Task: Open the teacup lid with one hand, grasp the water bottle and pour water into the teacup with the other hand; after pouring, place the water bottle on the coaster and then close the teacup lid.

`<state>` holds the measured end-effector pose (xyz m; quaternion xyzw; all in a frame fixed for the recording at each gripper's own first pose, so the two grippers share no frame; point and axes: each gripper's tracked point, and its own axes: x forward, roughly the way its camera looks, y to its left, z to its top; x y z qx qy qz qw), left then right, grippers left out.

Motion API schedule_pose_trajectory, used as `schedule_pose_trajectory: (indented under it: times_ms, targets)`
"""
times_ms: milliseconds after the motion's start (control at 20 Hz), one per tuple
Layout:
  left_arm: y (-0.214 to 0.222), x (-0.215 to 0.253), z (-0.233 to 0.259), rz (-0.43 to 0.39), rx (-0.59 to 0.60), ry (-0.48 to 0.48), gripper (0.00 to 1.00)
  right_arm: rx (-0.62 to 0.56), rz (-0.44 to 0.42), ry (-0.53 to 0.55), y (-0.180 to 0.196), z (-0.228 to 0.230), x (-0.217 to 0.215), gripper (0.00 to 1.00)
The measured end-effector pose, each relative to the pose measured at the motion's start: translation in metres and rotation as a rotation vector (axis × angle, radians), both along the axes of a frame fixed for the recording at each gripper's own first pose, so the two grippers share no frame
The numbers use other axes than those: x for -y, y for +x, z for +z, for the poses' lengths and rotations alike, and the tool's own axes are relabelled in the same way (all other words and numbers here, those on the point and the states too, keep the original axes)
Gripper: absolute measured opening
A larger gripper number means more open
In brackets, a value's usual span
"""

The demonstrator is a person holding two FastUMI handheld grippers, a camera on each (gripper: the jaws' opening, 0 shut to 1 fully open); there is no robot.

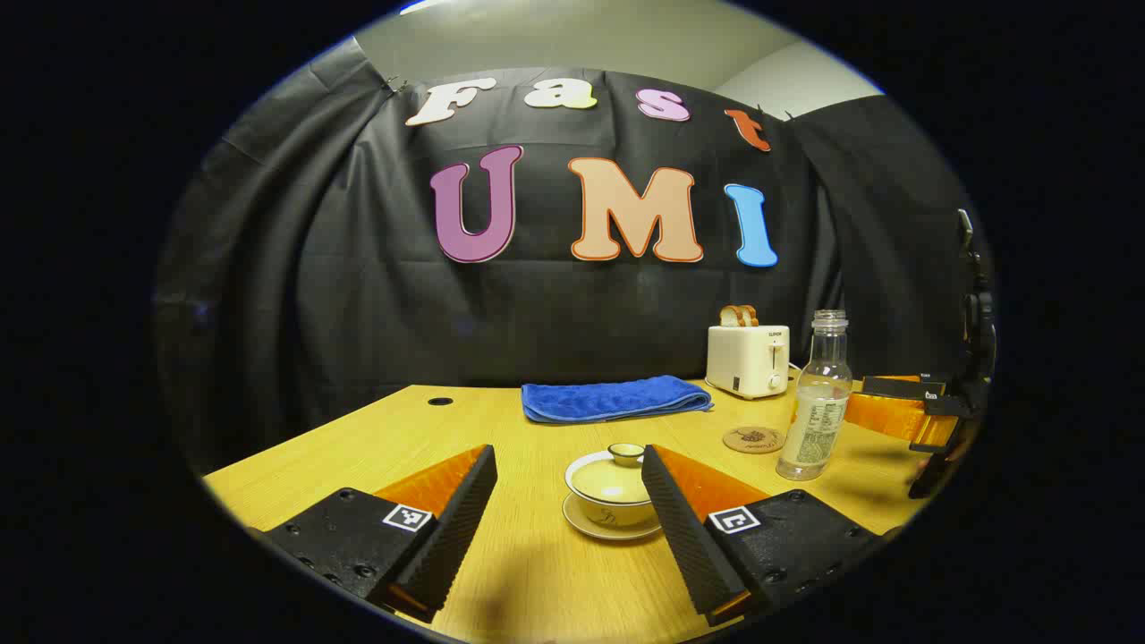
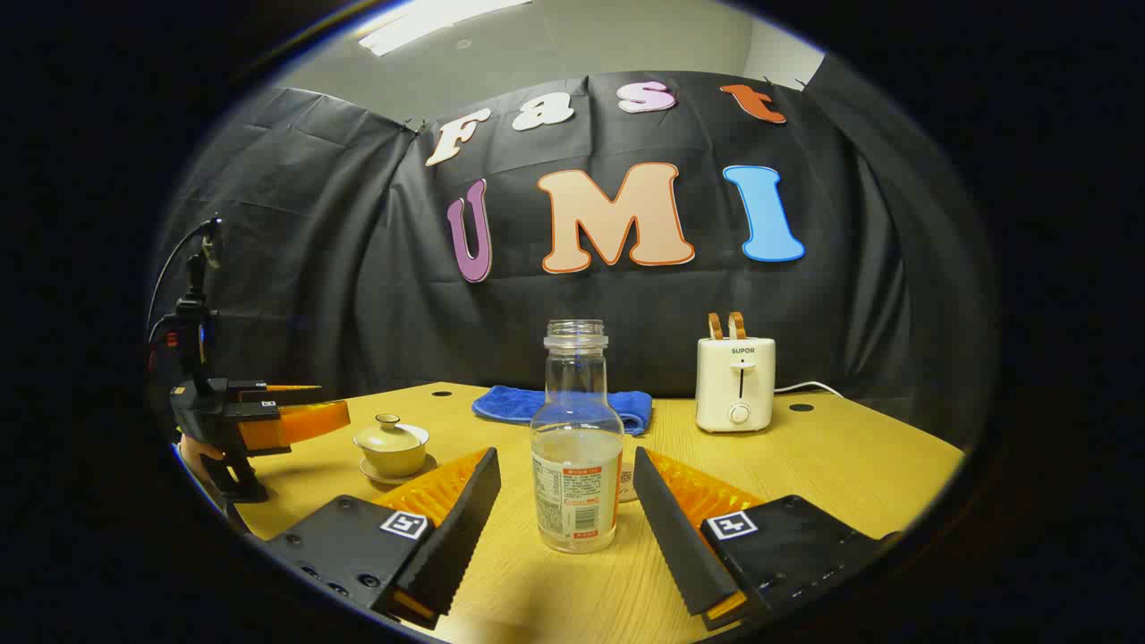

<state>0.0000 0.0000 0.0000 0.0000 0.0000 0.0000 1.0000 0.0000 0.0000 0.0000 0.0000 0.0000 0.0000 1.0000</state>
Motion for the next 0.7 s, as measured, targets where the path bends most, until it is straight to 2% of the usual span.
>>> schedule_pose_trajectory:
  times_ms: [150,250,300,350,700]
  targets:
    - [0.0013,0.0067,-0.0008,-0.035,0.005,0.0,0.96,0.001,0.005,0.0,0.0009,0.0007,-0.0016,0.99]
    - [0.0017,0.0098,0.0012,-0.056,0.006,0.0,0.96,0.001,0.005,0.001,0.0013,0.0007,-0.0015,0.96]
    - [0.0015,0.0089,0.0018,-0.058,0.006,0.0,0.97,0.001,0.005,0.001,0.0013,0.0003,-0.0016,0.96]
    - [0.0014,0.009,-0.0002,-0.057,0.006,0.0,0.94,0.001,0.005,0.001,0.0014,0.0006,-0.0014,0.96]
    - [0.0008,0.0078,0.0015,-0.058,0.005,0.0,0.96,0.001,0.006,0.0,0.0006,0.0001,-0.0012,0.96]
